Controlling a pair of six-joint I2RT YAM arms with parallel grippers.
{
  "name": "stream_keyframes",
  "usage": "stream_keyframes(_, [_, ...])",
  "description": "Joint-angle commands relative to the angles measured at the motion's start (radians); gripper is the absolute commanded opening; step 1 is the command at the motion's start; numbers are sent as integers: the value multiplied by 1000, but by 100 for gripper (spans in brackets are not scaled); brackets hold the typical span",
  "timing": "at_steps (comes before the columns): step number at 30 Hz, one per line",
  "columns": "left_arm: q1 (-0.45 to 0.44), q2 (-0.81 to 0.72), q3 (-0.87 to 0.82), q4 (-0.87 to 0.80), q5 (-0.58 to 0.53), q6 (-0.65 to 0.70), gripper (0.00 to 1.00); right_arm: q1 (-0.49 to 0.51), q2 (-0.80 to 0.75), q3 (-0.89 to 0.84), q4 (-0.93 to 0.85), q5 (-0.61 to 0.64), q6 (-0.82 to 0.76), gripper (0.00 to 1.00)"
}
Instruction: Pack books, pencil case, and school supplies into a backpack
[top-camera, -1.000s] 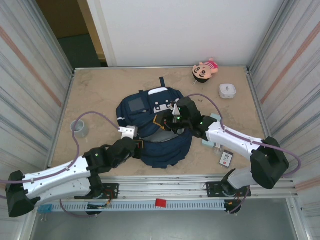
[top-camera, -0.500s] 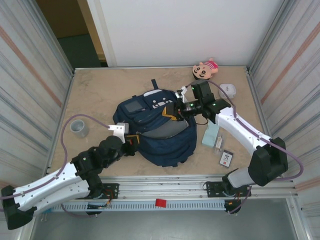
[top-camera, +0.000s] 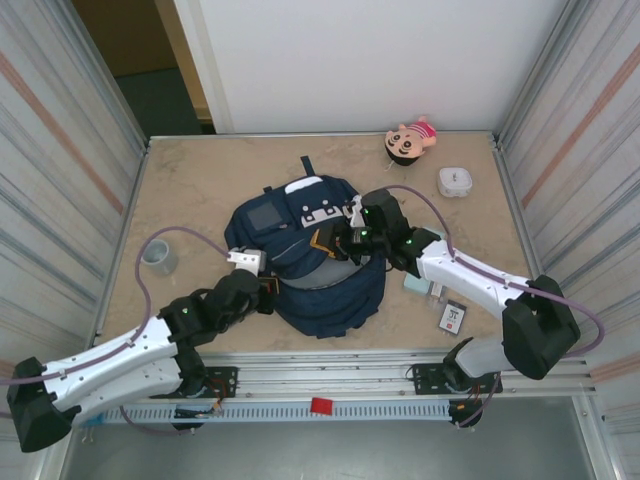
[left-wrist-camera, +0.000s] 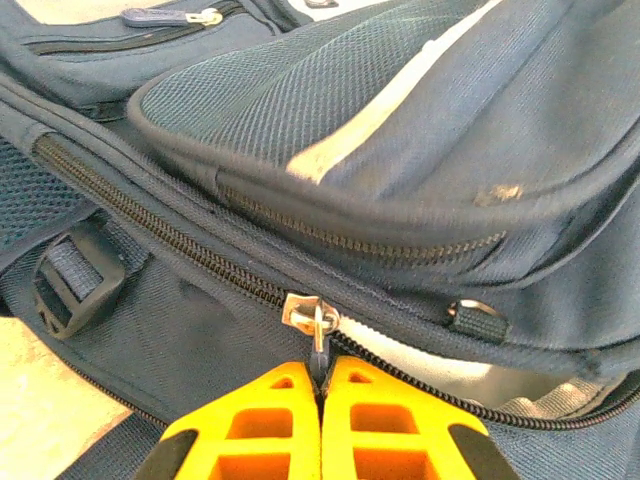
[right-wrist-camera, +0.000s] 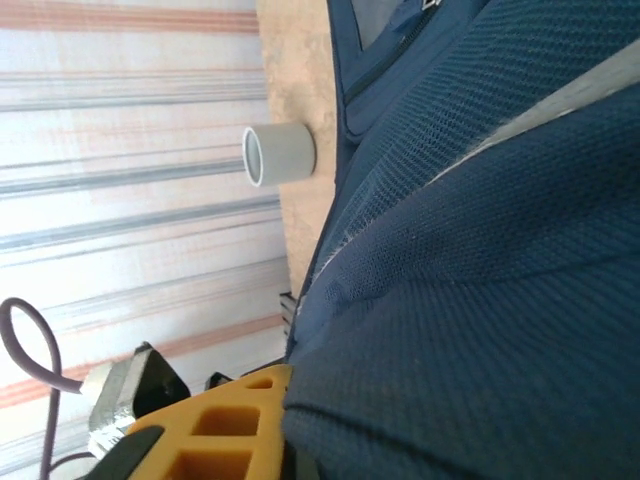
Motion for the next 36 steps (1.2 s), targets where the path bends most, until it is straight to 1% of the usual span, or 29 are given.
stream_keyframes(1, [9,-47,8,-14,-62,10,0,-40,-4,97,0,-54,-100,9])
stream_keyframes(4, [42,-99,-27,-17,-76,23,0,-78,7,184,-93,-196,-200,6])
stream_keyframes(8, [124,-154,-69,-5,-56,57,0,-113,10,282,-196,-328,-287,5])
stream_keyframes(12, [238,-171,-105,39,-1,116,0,-136,6,372,-310,-387,-358,5])
stream_keyframes(15, [344,-150,-124,91,67,152,1,-149,-1,405,-321,-449,-360,5])
stream_keyframes(17, [399,-128,-126,122,102,171,2,-153,-6,415,-333,-457,-361,5])
stream_keyframes(20, [447,-99,-116,159,143,207,3,-146,-11,412,-324,-419,-349,5])
stream_keyframes(22, [449,-87,-98,159,149,225,10,-134,-10,399,-304,-366,-332,5])
stream_keyframes(26, [450,-93,-50,118,169,197,35,-104,-5,353,-217,-206,-284,5])
stream_keyframes(29, [451,-119,-9,76,182,152,50,-79,18,335,-153,-86,-272,5])
stream_keyframes(30, [449,-130,5,56,176,140,54,-69,27,332,-132,-51,-271,5])
stream_keyframes(32, [450,-148,30,22,153,119,58,-53,47,323,-88,19,-261,4])
stream_keyframes(34, [449,-161,58,-16,106,96,60,-38,64,314,-31,86,-249,4])
stream_keyframes(36, [450,-168,87,-52,60,84,61,-28,85,308,24,127,-238,4])
